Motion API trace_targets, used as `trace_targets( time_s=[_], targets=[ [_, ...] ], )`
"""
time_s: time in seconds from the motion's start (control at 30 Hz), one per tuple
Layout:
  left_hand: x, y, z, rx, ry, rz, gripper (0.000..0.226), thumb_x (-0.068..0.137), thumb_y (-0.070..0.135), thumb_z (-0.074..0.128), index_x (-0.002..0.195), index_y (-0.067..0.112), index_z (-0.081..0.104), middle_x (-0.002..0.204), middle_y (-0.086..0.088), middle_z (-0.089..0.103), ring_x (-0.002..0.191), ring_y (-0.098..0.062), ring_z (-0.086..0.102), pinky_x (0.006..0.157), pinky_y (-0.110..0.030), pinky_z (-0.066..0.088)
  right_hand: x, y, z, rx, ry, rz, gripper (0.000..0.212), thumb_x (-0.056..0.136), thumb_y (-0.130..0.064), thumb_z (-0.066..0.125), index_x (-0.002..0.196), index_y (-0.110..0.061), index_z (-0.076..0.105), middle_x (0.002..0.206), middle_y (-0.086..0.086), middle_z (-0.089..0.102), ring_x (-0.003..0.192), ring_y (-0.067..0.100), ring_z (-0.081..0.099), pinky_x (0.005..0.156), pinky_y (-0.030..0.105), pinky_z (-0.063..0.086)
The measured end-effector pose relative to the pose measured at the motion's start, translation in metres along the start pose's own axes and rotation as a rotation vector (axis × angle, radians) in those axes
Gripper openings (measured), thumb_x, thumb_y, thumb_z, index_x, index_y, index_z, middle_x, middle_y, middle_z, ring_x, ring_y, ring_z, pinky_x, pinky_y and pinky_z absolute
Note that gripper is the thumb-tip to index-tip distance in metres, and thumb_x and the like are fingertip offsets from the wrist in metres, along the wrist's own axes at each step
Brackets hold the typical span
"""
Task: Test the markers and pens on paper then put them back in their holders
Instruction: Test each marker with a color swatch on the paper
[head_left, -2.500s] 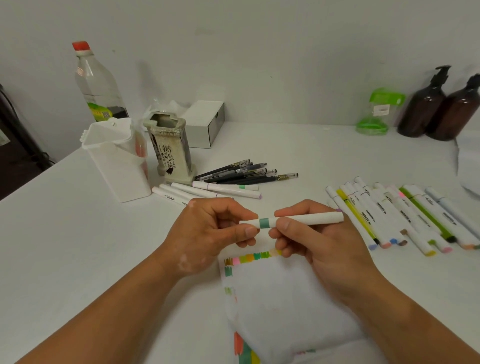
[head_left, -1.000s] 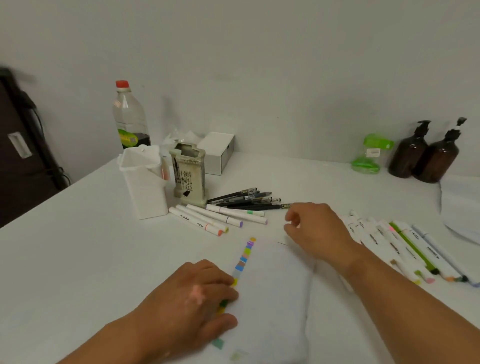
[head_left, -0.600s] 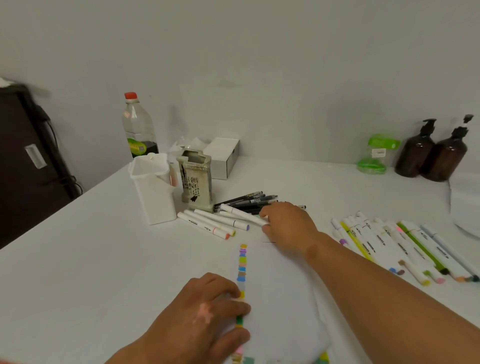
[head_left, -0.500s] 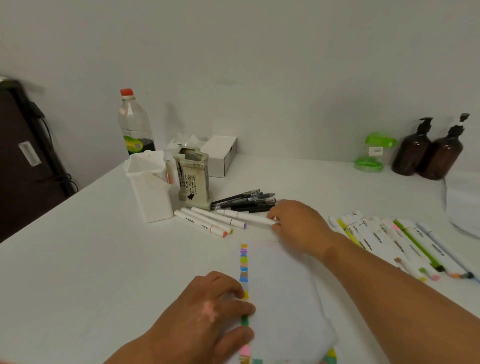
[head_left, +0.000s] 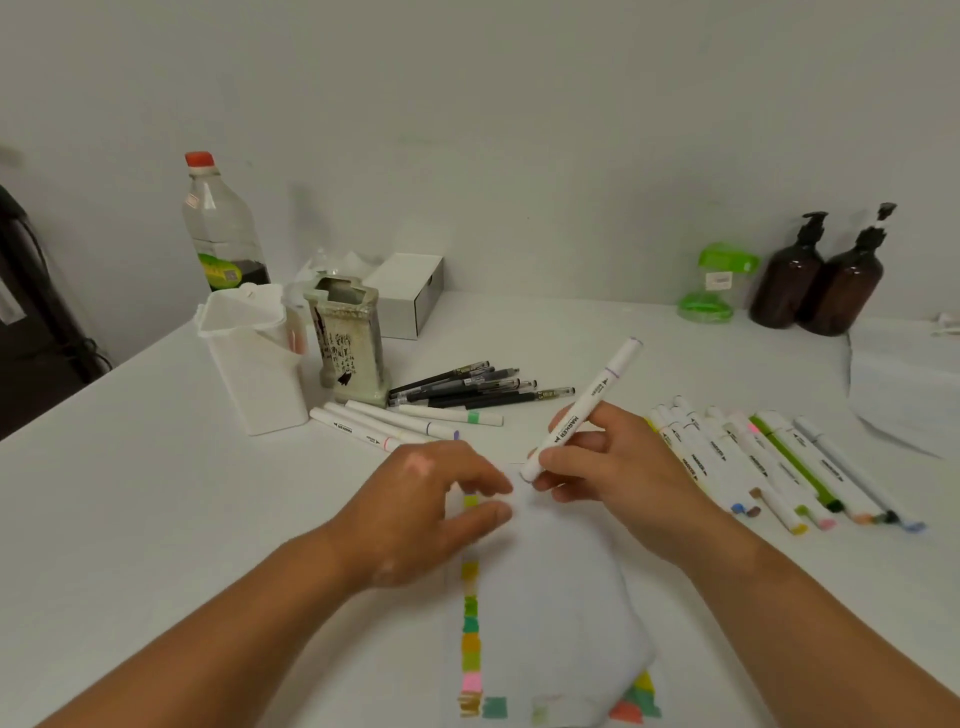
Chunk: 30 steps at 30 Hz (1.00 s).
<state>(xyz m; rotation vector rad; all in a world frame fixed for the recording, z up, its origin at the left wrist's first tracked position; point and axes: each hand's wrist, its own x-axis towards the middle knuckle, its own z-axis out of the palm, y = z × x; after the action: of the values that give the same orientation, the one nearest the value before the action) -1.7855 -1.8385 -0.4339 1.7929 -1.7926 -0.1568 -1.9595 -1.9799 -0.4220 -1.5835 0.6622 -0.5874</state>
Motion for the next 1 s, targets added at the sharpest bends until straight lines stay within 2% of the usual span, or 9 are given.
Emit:
trace_targets(
  time_s=[0.2, 0.43, 0.5, 0.57, 0.67, 0.73, 0.83, 0.93, 1.0],
  targets=[
    [0.039, 0.004, 0.01, -0.214, 0.03, -0.057, 0.03, 0.079, 0.055, 0.071, 0.099, 0.035, 0.061, 0.09, 0.017, 0.068, 0.085, -0.004, 0.065, 0.073, -0.023, 0.056, 0.003, 0.013, 0.004, 0.192, 0.026, -0.025, 0.01, 0.091, -0.012, 0.073, 0.095, -0.021, 0.076, 0.096, 0.009, 0.079, 0.087, 0.021, 0.077, 0.066, 0.025, 0.058],
    [0.043, -0.013, 0.021, -0.137, 0.061, -0.03, 0.015, 0.091, 0.021, 0.07, 0.105, 0.027, 0.069, 0.086, 0.013, 0.068, 0.08, -0.011, 0.061, 0.073, -0.027, 0.052, 0.004, 0.024, -0.006, 0.196, 0.1, -0.061, 0.013, 0.079, -0.022, 0.077, 0.092, -0.023, 0.077, 0.068, 0.004, 0.068, 0.064, 0.017, 0.065, 0.057, 0.027, 0.053],
    [0.04, -0.014, 0.025, -0.138, 0.034, -0.016, 0.024, 0.093, 0.014, 0.062, 0.114, 0.026, 0.064, 0.085, 0.016, 0.064, 0.077, -0.011, 0.059, 0.07, -0.019, 0.049, 0.003, 0.027, -0.005, 0.173, 0.089, -0.069, 0.012, 0.077, -0.024, 0.076, 0.089, -0.022, 0.076, 0.069, 0.005, 0.069, 0.063, 0.018, 0.066, 0.056, 0.026, 0.053],
    [0.038, -0.01, 0.03, -0.13, -0.037, 0.02, 0.029, 0.099, 0.019, 0.054, 0.127, 0.027, 0.057, 0.088, 0.019, 0.061, 0.079, -0.005, 0.057, 0.069, -0.009, 0.041, 0.004, 0.028, -0.002, 0.145, 0.072, -0.085, 0.01, 0.078, -0.025, 0.076, 0.087, -0.02, 0.075, 0.069, 0.006, 0.07, 0.062, 0.019, 0.066, 0.056, 0.026, 0.053],
    [0.037, -0.005, 0.033, -0.118, -0.083, 0.091, 0.026, 0.105, 0.031, 0.043, 0.122, 0.02, 0.059, 0.093, 0.008, 0.062, 0.082, -0.007, 0.055, 0.076, -0.024, 0.046, 0.004, 0.031, 0.005, 0.111, 0.051, -0.12, 0.01, 0.08, -0.024, 0.075, 0.085, -0.016, 0.072, 0.066, 0.007, 0.068, 0.06, 0.02, 0.064, 0.054, 0.028, 0.052],
    [0.035, -0.004, 0.032, -0.109, -0.059, 0.097, 0.033, 0.105, 0.038, 0.039, 0.115, 0.016, 0.061, 0.085, 0.006, 0.062, 0.075, -0.012, 0.056, 0.07, -0.033, 0.048, 0.003, 0.032, 0.009, 0.097, 0.047, -0.141, 0.012, 0.081, -0.023, 0.076, 0.085, -0.014, 0.07, 0.064, 0.008, 0.067, 0.057, 0.02, 0.063, 0.052, 0.028, 0.052],
    [0.034, -0.005, 0.027, -0.053, -0.046, 0.1, 0.039, 0.101, 0.05, 0.034, 0.116, 0.025, 0.06, 0.07, 0.011, 0.055, 0.062, -0.01, 0.05, 0.058, -0.024, 0.043, 0.0, 0.031, 0.012, 0.083, 0.027, -0.155, 0.011, 0.082, -0.023, 0.076, 0.085, -0.016, 0.068, 0.062, 0.009, 0.065, 0.056, 0.019, 0.062, 0.053, 0.027, 0.052],
    [0.034, -0.015, 0.02, -0.027, -0.108, 0.043, 0.037, 0.093, 0.06, 0.048, 0.118, 0.036, 0.057, 0.065, 0.012, 0.05, 0.06, -0.004, 0.05, 0.056, -0.018, 0.037, -0.001, 0.028, 0.012, 0.08, 0.07, -0.152, 0.01, 0.079, -0.023, 0.075, 0.078, -0.019, 0.066, 0.059, 0.009, 0.062, 0.053, 0.02, 0.059, 0.05, 0.028, 0.051],
    [0.033, -0.027, 0.011, 0.046, -0.15, -0.082, 0.05, 0.077, 0.07, 0.064, 0.117, 0.041, 0.055, 0.071, 0.013, 0.051, 0.065, 0.0, 0.051, 0.057, -0.013, 0.035, 0.0, 0.026, 0.009, 0.147, 0.175, -0.129, 0.01, 0.076, -0.022, 0.071, 0.069, -0.021, 0.062, 0.053, 0.007, 0.056, 0.049, 0.021, 0.054, 0.046, 0.028, 0.046]
  ],
)
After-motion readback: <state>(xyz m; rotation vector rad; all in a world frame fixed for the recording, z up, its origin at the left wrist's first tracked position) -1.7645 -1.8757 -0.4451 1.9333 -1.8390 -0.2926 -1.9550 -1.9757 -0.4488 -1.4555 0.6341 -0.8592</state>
